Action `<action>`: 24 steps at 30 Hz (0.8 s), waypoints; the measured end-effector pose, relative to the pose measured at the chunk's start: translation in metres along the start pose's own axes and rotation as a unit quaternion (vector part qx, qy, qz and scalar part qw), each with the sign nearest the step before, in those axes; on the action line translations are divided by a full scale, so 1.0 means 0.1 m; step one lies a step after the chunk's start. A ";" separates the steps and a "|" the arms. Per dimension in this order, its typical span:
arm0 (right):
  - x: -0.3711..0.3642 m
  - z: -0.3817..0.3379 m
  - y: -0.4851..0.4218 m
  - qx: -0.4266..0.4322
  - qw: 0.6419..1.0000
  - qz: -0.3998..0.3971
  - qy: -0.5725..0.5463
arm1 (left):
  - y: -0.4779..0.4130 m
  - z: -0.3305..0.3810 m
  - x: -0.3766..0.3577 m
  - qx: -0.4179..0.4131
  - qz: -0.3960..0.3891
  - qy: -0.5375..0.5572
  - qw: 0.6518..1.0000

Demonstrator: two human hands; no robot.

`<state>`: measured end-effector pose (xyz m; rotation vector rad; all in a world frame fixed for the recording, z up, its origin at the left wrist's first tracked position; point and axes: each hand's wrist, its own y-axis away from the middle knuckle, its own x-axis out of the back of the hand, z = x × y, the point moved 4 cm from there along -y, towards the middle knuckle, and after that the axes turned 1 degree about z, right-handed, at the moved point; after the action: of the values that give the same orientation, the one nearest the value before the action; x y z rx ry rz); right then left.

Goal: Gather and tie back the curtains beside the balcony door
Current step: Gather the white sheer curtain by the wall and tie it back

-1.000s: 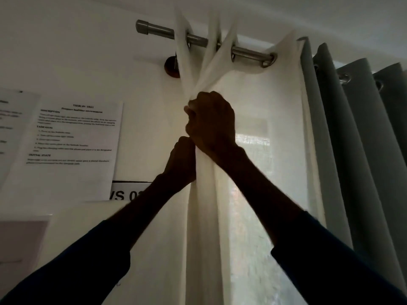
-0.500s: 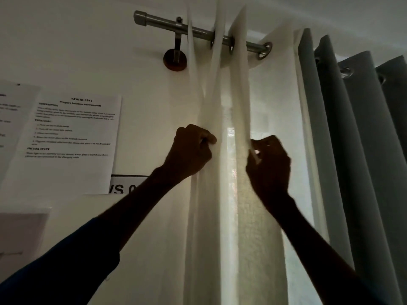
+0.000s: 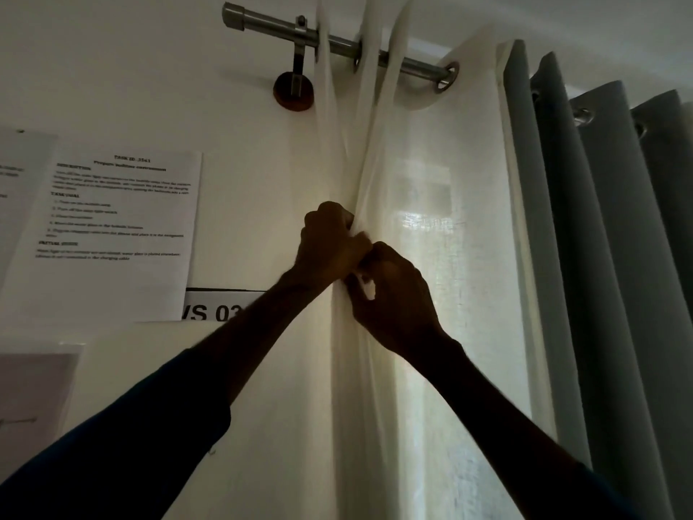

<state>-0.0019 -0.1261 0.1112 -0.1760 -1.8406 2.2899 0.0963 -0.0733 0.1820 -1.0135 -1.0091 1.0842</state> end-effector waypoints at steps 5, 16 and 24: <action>0.32 0.48 -0.04 -0.080 0.994 0.049 -0.058 | 0.03 -0.02 -0.02 -0.036 0.019 -0.056 0.998; 0.80 1.41 -0.07 -0.245 0.950 0.119 0.154 | 0.26 0.04 -0.09 -0.207 -0.012 -0.041 0.977; 0.48 1.03 -0.19 -0.092 0.933 0.155 0.310 | 0.21 -0.15 -0.07 -0.177 -0.034 -0.063 0.982</action>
<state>-0.0690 -0.2098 0.1536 -1.1473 -1.7490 1.8914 0.1055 -0.0783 0.1576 -1.1947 -1.3623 0.9394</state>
